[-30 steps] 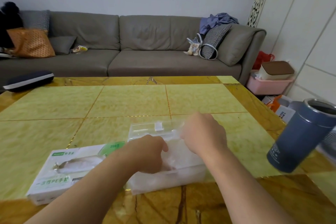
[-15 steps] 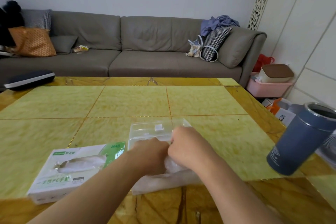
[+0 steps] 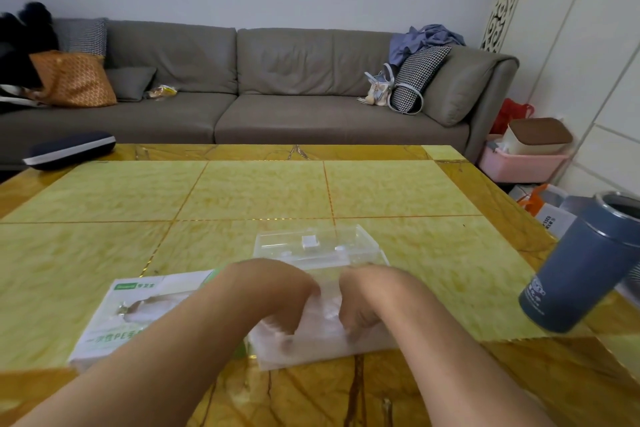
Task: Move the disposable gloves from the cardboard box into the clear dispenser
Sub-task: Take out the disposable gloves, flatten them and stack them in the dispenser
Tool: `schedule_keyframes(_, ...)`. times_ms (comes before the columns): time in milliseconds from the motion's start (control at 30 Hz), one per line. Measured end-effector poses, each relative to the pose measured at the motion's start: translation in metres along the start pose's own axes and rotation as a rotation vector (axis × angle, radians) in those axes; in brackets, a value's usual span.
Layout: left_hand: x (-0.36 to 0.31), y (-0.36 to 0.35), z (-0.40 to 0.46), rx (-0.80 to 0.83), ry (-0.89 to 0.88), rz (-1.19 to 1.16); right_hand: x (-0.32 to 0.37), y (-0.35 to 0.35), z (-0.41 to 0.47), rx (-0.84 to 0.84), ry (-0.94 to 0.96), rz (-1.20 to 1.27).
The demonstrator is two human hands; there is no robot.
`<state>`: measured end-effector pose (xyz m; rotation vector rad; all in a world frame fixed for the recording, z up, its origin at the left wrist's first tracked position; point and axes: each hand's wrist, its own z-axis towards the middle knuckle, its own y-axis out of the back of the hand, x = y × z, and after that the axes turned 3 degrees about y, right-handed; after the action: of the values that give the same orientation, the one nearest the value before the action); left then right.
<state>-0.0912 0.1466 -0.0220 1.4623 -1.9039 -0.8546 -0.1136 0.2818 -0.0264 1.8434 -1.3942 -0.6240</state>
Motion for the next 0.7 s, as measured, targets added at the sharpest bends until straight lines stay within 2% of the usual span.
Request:
schedule_keyframes(67, 0.002, 0.004, -0.011, -0.06, -0.024, -0.054, -0.001, 0.0, 0.0, 0.003, 0.0, 0.025)
schedule_keyframes(233, -0.007, -0.007, -0.023, -0.436, -0.054, -0.332, 0.002, 0.001, -0.004, 0.003, 0.006, 0.051)
schedule_keyframes(300, -0.013, -0.018, -0.012, -0.392, 0.007, -0.37, 0.005, 0.0, -0.003, 0.01, -0.01, 0.008)
schedule_keyframes(400, -0.016, -0.021, 0.002, -0.206, 0.092, -0.381, 0.007, -0.002, -0.001, -0.012, -0.026, -0.017)
schedule_keyframes(533, -0.021, -0.006, 0.007, -0.038, 0.113, -0.305, 0.005, -0.003, 0.0, -0.011, -0.052, 0.028)
schedule_keyframes(600, -0.02, -0.005, 0.009, 0.005, 0.113, -0.281, 0.006, -0.003, 0.001, -0.002, -0.081, 0.042)
schedule_keyframes(700, -0.02, -0.008, 0.01, -0.021, 0.102, -0.254, 0.004, -0.005, -0.001, -0.066, -0.064, 0.038)
